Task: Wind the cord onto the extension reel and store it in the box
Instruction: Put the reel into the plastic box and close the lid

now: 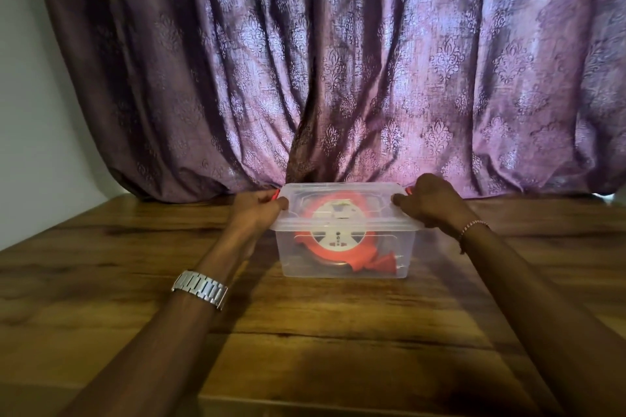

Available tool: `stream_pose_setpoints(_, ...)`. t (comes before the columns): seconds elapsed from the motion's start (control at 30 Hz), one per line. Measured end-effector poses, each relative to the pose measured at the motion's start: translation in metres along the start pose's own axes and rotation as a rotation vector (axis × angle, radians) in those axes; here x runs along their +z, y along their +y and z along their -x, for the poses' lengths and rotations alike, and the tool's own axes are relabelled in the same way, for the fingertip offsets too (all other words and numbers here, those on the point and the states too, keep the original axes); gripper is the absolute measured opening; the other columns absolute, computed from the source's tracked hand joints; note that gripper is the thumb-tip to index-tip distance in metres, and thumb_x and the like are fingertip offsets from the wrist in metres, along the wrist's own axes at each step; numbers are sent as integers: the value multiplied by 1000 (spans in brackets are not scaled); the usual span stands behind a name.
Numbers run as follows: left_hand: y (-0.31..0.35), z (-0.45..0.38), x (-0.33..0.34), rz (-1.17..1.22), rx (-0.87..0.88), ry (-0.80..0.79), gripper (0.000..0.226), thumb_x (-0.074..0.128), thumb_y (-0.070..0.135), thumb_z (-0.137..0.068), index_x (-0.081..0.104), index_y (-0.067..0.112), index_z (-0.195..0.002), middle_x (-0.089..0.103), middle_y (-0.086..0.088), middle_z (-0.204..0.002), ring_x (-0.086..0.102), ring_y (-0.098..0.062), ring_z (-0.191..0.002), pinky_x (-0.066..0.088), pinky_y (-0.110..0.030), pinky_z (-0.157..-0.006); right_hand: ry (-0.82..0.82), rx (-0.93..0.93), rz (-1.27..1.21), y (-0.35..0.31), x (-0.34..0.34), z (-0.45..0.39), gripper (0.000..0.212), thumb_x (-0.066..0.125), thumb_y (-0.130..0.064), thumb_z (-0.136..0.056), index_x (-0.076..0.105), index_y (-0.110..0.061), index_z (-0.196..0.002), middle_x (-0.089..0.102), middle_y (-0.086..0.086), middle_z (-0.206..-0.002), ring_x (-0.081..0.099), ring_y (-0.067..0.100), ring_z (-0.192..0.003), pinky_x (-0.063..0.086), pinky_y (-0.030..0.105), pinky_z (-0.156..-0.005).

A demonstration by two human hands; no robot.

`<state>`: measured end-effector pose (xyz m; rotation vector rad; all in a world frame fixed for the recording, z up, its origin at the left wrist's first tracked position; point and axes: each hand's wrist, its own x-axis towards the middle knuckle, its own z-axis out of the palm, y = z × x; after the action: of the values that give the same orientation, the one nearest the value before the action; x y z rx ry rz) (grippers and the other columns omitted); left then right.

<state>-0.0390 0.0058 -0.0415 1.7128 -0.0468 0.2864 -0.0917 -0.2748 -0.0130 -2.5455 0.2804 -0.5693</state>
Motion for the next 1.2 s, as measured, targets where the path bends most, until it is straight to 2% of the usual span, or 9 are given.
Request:
stream_pose_setpoints(0.1,-10,3,-6,137,-35,-43,30,67,11,-73,81,37,-75,77,13,-78,68,-14,-77,56,-33,-78,-27,-46,-103,-17,13,6,28,58,-28,-89,55,0,-89,59,20,-97,60,36,-90,55,49,-76)
stream_pose_setpoints(0.2,-17,4,-22,192,-30,0,33,61,11,-77,80,38,-76,78,14,-82,69,-19,-89,56,-39,-86,-55,-83,-164,-34,26,5,29,51,-22,-91,58,6,-94,64,25,-98,63,41,-90,54,55,-80)
stream_pose_setpoints(0.33,-20,11,-60,144,-62,109,37,64,17,-77,76,22,-112,77,3,-99,72,-23,-94,60,-45,-88,-125,-105,-259,-60,48,-3,33,52,-27,-92,67,2,-90,69,20,-93,64,32,-85,54,40,-74)
stream_pose_setpoints(0.47,-29,13,-109,29,-26,267,18,73,20,-82,78,19,-100,78,-3,-94,72,-17,-79,60,-33,-68,-174,-108,-418,-94,83,-14,27,56,-29,-90,65,-16,-68,66,-3,-71,58,9,-64,43,19,-53)
stream_pose_setpoints(0.53,-31,16,-143,-23,9,367,16,78,22,-82,77,17,-97,78,-5,-95,70,-12,-74,57,-29,-65,-232,-110,-524,-122,108,-20,22,58,-24,-88,68,-13,-72,68,-1,-71,61,11,-64,48,14,-56)
stream_pose_setpoints(0.67,-35,29,-210,-108,46,475,19,82,26,-80,72,10,-84,76,-12,-85,74,-29,-80,63,-50,-77,-294,-186,-627,-179,152,-23,11,63,-15,-79,66,-9,-71,66,12,-77,61,26,-75,54,48,-74)
stream_pose_setpoints(0.73,-37,34,-241,-218,61,568,26,83,31,-77,69,10,-83,73,-8,-79,73,-30,-78,62,-52,-75,-324,-187,-653,-211,169,-19,12,67,-18,-73,65,-14,-62,69,7,-73,67,26,-76,56,52,-76)
stream_pose_setpoints(1.03,-42,48,-333,-473,-29,768,38,79,42,-73,70,6,-66,68,-2,-51,67,-16,-43,63,-36,-52,-315,-365,-606,-330,231,-1,20,77,-31,-73,79,-19,-89,77,5,-92,69,18,-86,55,33,-86)
stream_pose_setpoints(1.2,-46,55,-373,-457,-82,841,38,76,46,-76,68,11,-65,68,-3,-57,68,-21,-53,53,-25,-42,-293,-408,-584,-387,260,12,31,80,-37,-72,78,-15,-94,76,8,-97,68,18,-82,53,28,-81)
